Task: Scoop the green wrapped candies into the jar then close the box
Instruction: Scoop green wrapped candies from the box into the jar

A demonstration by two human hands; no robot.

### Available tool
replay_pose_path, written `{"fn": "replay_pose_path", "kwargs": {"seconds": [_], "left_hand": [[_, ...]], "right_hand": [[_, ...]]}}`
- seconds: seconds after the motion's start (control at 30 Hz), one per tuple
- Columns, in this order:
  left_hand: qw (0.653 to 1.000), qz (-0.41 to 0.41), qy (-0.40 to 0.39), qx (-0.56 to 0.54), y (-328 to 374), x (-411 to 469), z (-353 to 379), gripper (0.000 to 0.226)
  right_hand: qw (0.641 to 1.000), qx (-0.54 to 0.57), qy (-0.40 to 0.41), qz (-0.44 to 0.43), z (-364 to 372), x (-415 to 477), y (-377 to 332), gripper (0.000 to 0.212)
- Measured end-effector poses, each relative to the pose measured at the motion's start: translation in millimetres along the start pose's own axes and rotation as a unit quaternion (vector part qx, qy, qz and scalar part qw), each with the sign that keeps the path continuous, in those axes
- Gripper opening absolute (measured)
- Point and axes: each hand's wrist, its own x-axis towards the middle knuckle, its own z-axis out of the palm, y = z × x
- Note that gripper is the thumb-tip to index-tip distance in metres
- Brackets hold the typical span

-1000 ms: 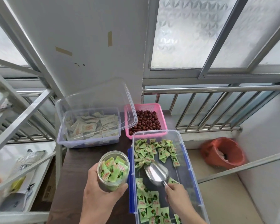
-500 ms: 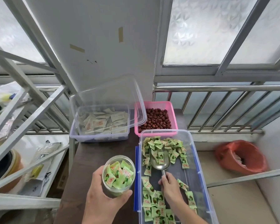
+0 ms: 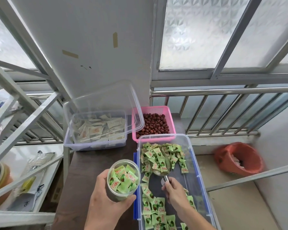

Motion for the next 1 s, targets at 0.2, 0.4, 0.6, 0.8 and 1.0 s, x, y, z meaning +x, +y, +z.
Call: {"fn": "replay_pose_path", "kwargs": {"seconds": [0.2, 0.4, 0.6, 0.8, 1.0], "left_hand": [[0.999, 0.01, -0.035, 0.016, -6, 12, 2, 0.092], [0.993, 0.091, -0.056, 0.059, 5, 31, 11, 0.084], [0.987, 0.126, -0.087, 0.056, 25, 45, 24, 0.08], [0.982, 0.132, -0.132, 0.038, 41, 46, 40, 0.08], [0.984, 0.092, -0.15, -0.021, 41, 42, 50, 0.08]], "right_hand": [[0.997, 0.027, -0.028, -0.061, -45, -50, -20, 0.028], [0.988, 0.034, -0.073, -0.132, -126, -129, -80, 0.022], [0.974, -0.123, -0.125, -0.144, -177, -208, -180, 0.069], [0.857, -0.482, -0.078, -0.165, -164, -213, -245, 0.029], [0.803, -0.576, -0.057, -0.138, -155, -223, -269, 0.03]]}}
